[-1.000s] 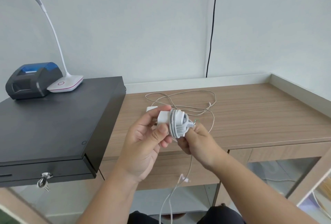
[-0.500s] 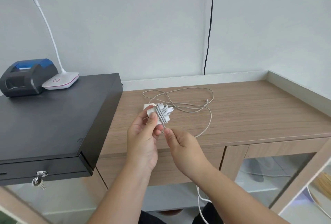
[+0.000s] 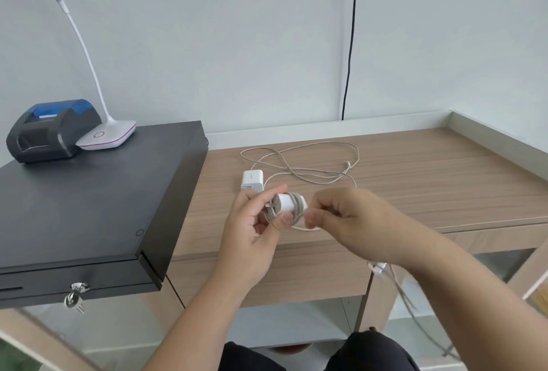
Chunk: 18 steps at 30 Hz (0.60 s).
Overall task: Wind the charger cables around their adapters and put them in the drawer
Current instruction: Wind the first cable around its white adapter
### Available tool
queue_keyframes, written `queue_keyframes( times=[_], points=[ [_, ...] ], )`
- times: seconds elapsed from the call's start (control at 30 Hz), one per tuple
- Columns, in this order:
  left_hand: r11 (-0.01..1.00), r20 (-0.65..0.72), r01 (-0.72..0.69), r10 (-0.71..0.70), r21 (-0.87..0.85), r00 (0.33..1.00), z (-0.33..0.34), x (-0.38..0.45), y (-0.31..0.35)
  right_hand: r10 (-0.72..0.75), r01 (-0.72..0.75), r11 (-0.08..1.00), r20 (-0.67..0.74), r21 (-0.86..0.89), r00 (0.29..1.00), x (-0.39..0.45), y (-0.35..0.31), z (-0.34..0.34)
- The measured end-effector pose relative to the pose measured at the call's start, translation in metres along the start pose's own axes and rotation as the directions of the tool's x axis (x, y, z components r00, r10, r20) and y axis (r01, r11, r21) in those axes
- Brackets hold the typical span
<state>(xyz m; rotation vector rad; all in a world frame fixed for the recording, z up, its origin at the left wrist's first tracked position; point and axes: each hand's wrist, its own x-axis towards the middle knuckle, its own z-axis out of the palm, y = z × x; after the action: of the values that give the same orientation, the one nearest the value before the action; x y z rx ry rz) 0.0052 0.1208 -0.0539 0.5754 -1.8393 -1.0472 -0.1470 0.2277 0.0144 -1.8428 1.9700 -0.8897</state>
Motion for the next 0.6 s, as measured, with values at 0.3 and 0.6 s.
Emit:
queue_keyframes(
  times=[0.3, 0.6],
  points=[
    [0.987, 0.306, 0.089, -0.044, -0.136, 0.951, 0.001, -0.014, 0.022, -0.163, 0.152, 0.931, 0.005, 0.331, 0.987, 0.021, 0.026, -0.028],
    [0.795, 0.331, 0.268, -0.091, -0.544, 0.939, 0.009, -0.012, 0.028, -0.1, -0.03, 0.462, 0.086, 0.886, 0.991, 0.02, 0.052, 0.037]
  ],
)
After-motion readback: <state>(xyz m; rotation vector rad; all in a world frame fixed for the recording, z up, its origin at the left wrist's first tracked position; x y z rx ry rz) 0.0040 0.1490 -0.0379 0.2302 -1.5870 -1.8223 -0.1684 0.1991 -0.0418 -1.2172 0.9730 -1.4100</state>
